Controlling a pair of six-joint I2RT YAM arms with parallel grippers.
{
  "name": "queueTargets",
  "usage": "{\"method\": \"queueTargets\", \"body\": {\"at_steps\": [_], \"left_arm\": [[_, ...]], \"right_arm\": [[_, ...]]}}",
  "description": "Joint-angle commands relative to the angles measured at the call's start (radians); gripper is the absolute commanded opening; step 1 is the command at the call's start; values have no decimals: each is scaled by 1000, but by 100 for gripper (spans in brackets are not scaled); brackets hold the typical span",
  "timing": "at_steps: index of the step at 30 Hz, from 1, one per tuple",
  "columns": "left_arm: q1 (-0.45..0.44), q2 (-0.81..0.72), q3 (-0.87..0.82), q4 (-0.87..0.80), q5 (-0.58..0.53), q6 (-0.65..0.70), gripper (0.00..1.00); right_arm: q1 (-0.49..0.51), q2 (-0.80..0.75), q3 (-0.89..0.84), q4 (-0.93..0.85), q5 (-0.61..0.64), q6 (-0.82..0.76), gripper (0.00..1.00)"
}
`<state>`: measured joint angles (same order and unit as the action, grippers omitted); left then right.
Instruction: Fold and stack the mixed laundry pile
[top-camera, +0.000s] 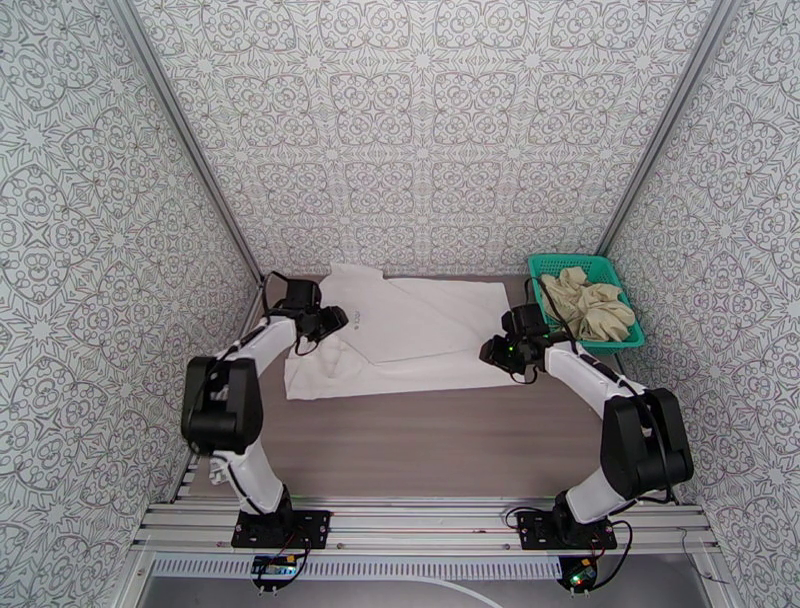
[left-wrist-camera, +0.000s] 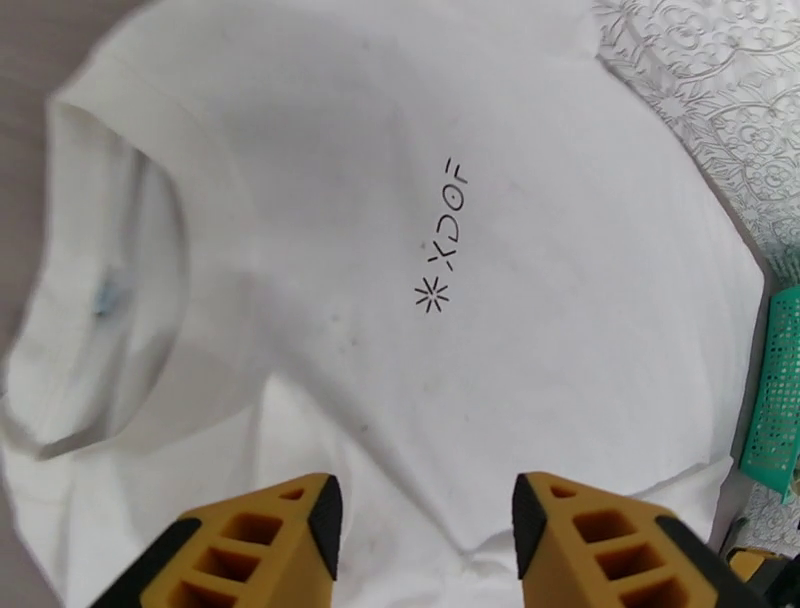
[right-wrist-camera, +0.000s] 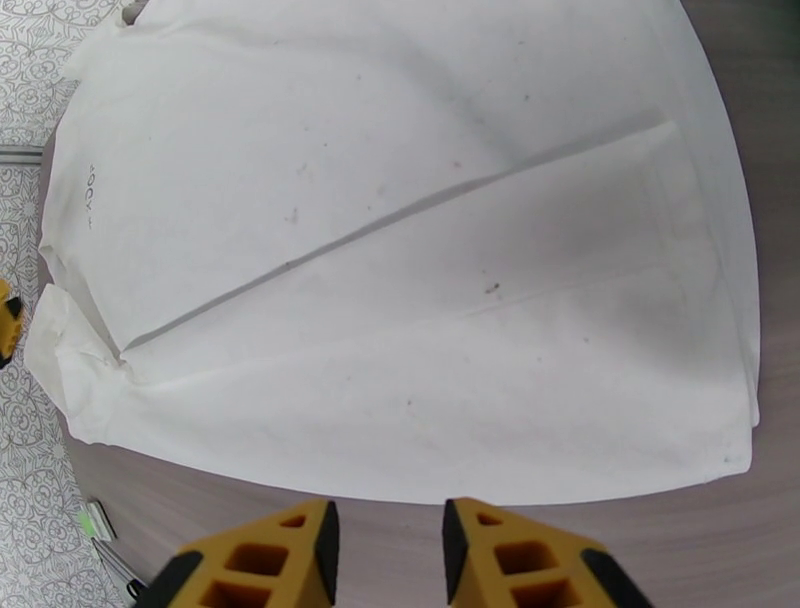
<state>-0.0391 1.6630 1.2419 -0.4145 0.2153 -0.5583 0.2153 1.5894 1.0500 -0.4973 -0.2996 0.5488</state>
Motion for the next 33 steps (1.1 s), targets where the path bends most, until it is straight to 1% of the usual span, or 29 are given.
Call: {"method": "queueTargets", "body": {"at_steps": [1,3,4,5,8,12,13,15,17,20,25,28,31,33], "left_arm": [[-22,-162,-108,-71,-36,40,48],[-43,-202,-179,-103,-68,15,49],[-54,-223,-223,-107,-88,-6,52],[-60,-244,-266,-97,-107,-29,57],[-60,-273,-388,-23,-106,-84,61],[-71,-194,-428,65,-63,-118,64],[-70,-160,-429,104,-37,-130,64],[-74,-98,-412,152,-24,-150,64],[-73,-50,-388,200,-18,-167,59],[-75,-14,-334,212,-22,-176,50],[-69,35,-252,195,-19,-168,44],[-57,93,-216,206,-9,-154,36],[-29,169,-202,292,41,-164,30],[-6,210,-203,374,100,-191,29]], "right_arm": [[10,-13,-27,-4,9,-18,34],[10,-7,-30,4,8,-14,35],[10,-2,-28,6,5,-12,35],[12,3,-23,6,4,-12,34],[13,8,-10,3,1,-12,34],[15,9,-10,3,4,-13,35],[15,9,-11,2,4,-13,34],[15,5,-17,2,2,-12,34],[15,-3,-25,5,6,-14,35],[15,-17,-32,-2,13,-19,35],[15,-36,-48,-1,22,-20,35],[15,-27,-50,9,13,-14,34],[15,-14,-43,16,11,-9,35],[15,-10,-40,21,6,-3,34]]}}
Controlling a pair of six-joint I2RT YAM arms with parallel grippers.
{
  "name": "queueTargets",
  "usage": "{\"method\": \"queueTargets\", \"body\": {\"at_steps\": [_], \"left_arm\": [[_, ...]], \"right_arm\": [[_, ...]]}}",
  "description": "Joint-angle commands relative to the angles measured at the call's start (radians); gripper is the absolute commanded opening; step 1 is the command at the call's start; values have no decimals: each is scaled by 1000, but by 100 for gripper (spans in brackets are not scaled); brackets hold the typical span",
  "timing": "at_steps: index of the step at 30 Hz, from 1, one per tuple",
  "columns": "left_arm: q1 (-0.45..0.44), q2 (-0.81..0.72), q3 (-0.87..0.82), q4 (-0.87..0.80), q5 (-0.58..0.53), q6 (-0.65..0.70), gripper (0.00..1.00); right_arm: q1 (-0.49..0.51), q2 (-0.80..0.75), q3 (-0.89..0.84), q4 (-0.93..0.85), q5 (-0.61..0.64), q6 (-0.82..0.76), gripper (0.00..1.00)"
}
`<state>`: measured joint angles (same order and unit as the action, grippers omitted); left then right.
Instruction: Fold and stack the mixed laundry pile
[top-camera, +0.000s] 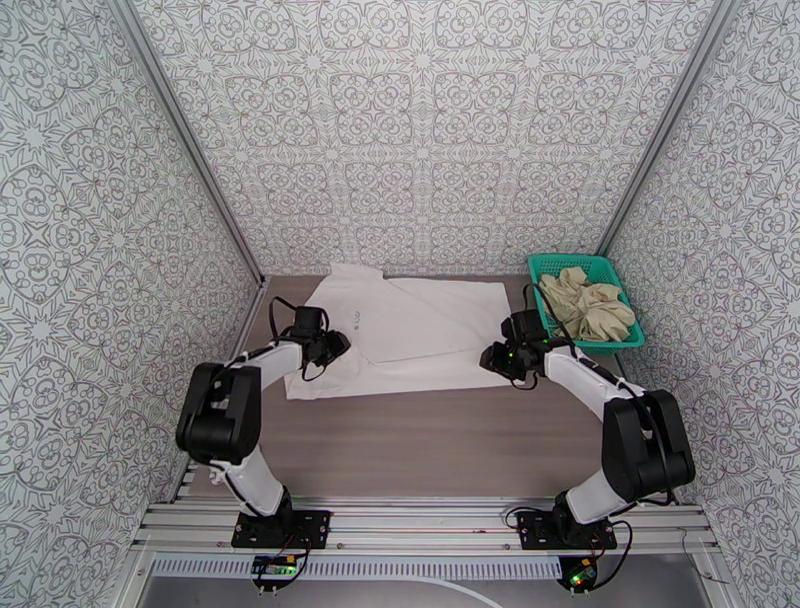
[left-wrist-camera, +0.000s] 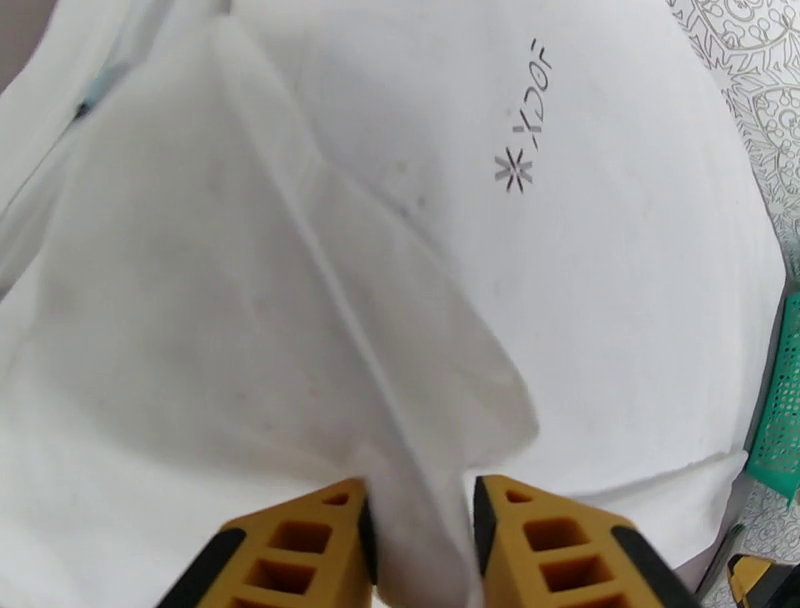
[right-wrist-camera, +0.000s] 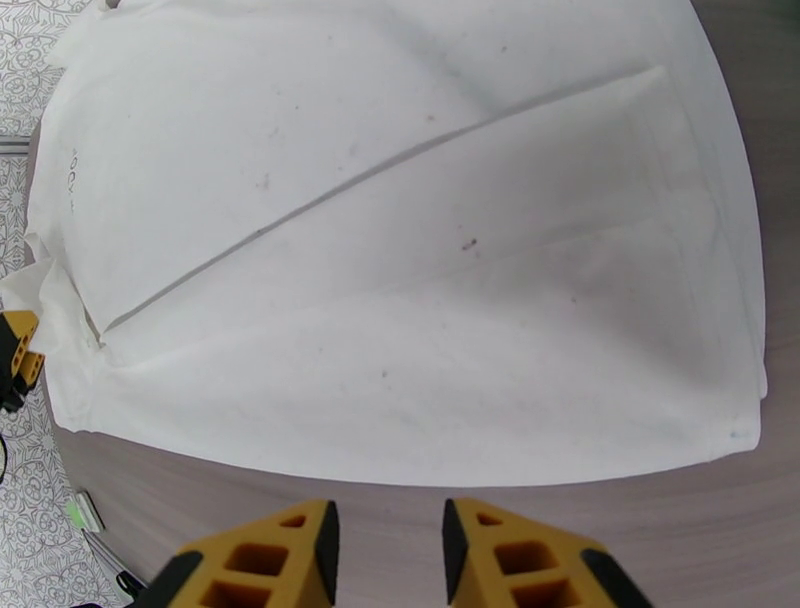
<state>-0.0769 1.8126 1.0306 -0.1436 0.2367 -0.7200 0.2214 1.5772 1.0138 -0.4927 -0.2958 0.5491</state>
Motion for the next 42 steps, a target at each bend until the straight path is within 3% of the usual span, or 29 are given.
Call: {"method": "queueTargets", "body": {"at_steps": [1,5,10,13,17,27,33,42], "left_arm": [[46,76,7,142,102,-45,30],[76,54,2,202,110,-55,54],[93,-140,-8,60,50,32,66],[95,-232,-47,-33,36,61,67],[91,-286,-176,-22,38,38,64],[204,-178,-359,153,85,-25,58],[267,-233,-395,77,90,-5,58],[337,-450,-503,-93,114,28,59]], "right_arm": [[9,3,0,15,8,-3,34],[-4,3,-8,22,90,3,35],[-41,20,-3,2,169,-15,35],[-40,28,-11,-4,190,-25,35],[-40,66,-31,34,159,-14,35],[-112,174,-32,0,204,36,33],[-140,102,-113,-41,232,46,34],[-139,-90,-307,-88,174,61,34]]}}
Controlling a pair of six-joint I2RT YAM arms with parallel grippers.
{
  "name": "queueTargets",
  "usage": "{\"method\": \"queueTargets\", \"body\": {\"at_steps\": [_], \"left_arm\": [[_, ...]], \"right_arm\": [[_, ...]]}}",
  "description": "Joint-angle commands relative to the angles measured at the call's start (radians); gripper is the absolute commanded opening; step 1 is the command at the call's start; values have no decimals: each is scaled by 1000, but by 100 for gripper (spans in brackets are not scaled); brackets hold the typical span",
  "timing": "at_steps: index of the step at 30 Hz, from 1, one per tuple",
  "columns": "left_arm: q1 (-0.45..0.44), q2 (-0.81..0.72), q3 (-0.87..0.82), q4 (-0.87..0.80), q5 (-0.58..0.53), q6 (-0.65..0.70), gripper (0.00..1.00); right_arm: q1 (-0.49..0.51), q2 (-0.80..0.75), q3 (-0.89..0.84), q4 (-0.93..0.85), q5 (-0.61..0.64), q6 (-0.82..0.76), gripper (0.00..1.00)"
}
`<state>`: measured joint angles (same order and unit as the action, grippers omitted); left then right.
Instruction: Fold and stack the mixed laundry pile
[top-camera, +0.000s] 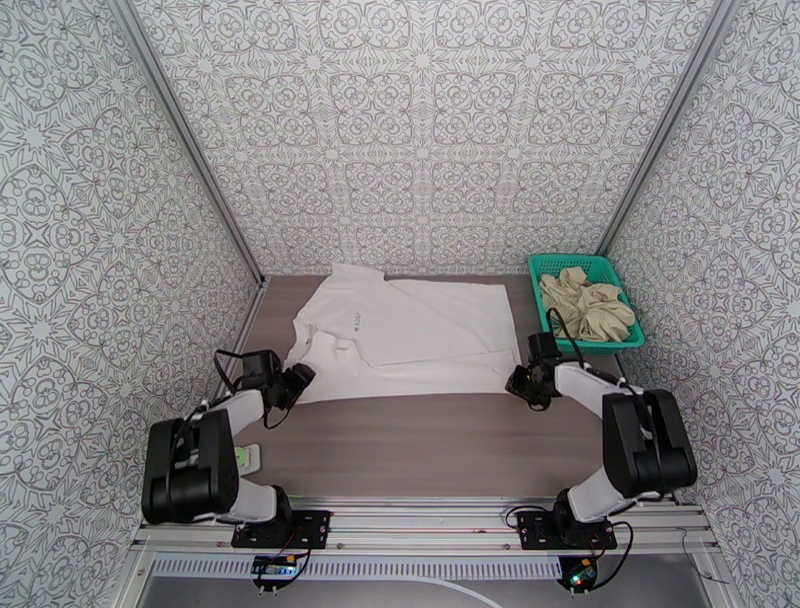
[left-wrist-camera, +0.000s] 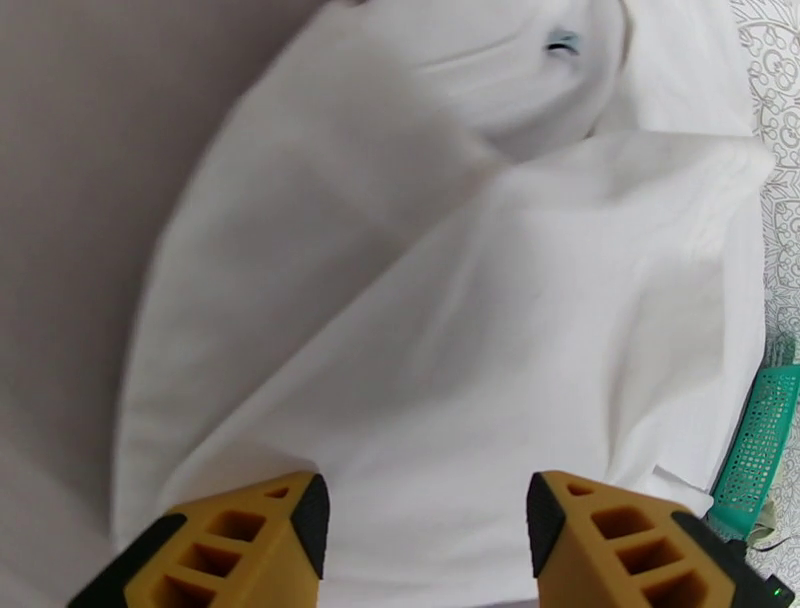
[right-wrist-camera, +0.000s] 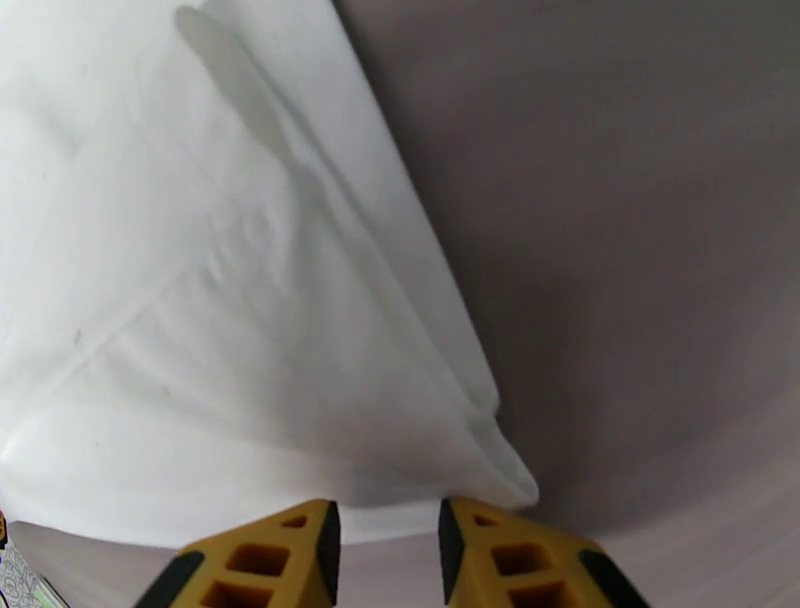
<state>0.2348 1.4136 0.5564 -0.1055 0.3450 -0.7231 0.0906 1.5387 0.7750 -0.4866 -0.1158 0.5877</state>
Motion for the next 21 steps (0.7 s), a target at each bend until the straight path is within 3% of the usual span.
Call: {"method": "queueTargets", "body": {"at_steps": [1,7,13,18,21], "left_arm": [[30,-81,-31,-161,13,39,59],[43,-266,35,-324,0,106,61],[-105,-152,193,-356,-35,131,63],[-77,-142,134,-315,-87,53,75],[-16,-165,94,-325,-66,64,77]], "right_arm": [[-8,-86,-93,-106,-14,25,34],[-8,-296,-103,-210,42,-10,35],[2,-192,18,-166,43,9,40],[-112,-89,-33,101,-154,181,48],[-139,-40,-43,186,-241,245,50]]}}
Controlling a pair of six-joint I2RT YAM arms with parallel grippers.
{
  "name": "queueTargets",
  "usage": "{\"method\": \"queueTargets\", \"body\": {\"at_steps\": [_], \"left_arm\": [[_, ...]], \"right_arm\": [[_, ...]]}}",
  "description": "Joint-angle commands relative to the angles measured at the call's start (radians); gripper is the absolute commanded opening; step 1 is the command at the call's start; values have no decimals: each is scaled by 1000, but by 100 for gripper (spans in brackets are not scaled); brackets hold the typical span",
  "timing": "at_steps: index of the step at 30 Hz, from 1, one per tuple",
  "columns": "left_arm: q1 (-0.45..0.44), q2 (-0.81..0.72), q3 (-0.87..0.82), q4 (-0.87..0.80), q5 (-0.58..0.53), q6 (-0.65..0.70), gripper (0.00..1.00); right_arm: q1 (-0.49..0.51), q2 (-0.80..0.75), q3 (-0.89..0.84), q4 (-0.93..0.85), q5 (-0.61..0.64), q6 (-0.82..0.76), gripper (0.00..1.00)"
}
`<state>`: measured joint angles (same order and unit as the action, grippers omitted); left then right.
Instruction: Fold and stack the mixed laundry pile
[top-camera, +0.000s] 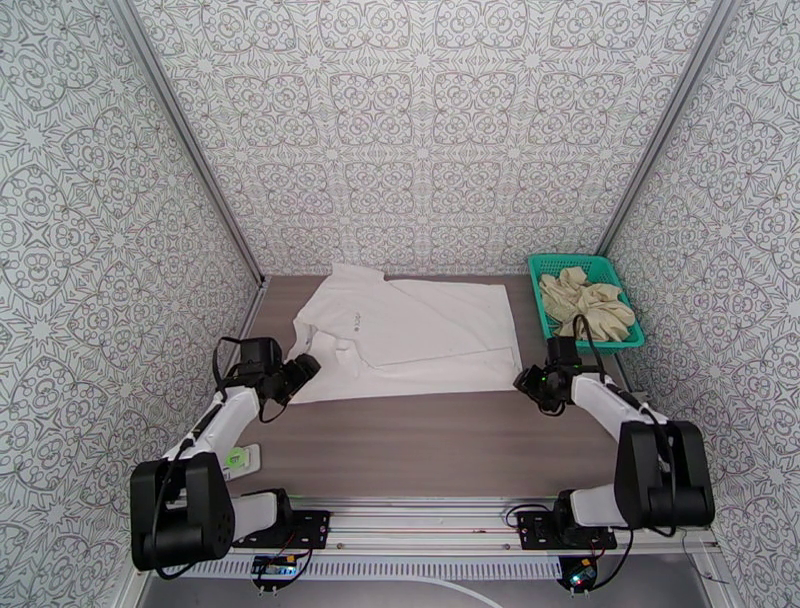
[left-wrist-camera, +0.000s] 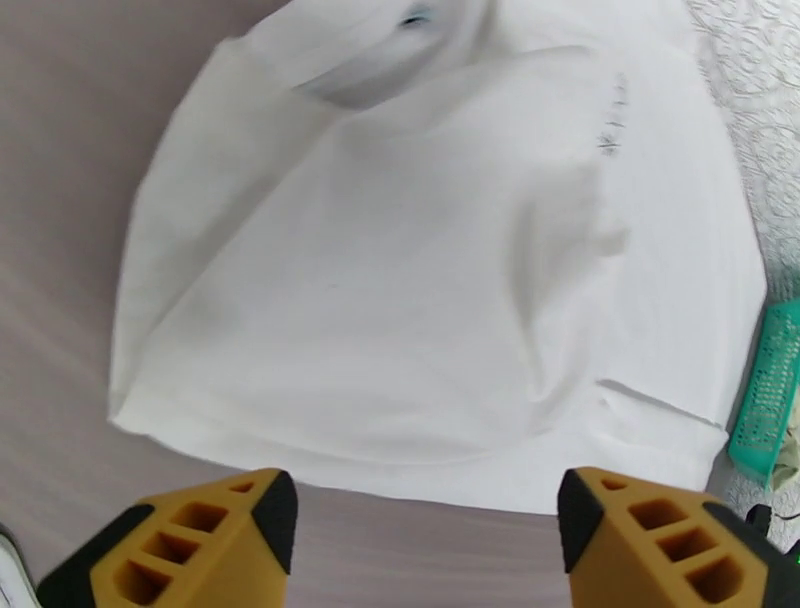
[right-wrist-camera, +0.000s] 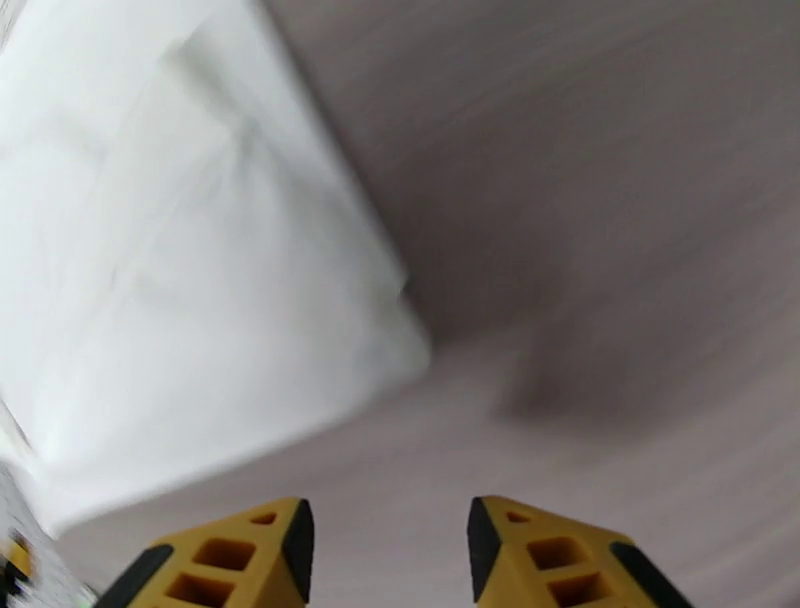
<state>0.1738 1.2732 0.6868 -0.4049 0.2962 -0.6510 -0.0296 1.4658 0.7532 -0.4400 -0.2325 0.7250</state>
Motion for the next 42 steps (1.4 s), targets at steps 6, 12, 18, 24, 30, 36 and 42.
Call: {"method": "queueTargets", "body": {"at_steps": [6,12,18,24,30,36,42], "left_arm": [[121,-39,-74,-37,6,-13,80],[113,60,-62,41,7,-58,79],[106,143,-46,87,-76,-102,77],[82,253,-17,140,-74,-109,62],[84,263,-13,168,-73,-100,21],[112,210,-37,211,-54,-85,0],[132,120,-51,141,-20,-58,0]], "right_arm": [[-21,90,-84,296,-139,255,52],[-21,149,-89,365,-91,331,49],[-21,174,-85,383,-60,343,46],[-21,174,-80,383,-36,344,37],[-21,156,-70,346,-34,323,17],[-21,80,-76,271,-15,280,0],[-21,-14,-108,159,-10,221,0]]}}
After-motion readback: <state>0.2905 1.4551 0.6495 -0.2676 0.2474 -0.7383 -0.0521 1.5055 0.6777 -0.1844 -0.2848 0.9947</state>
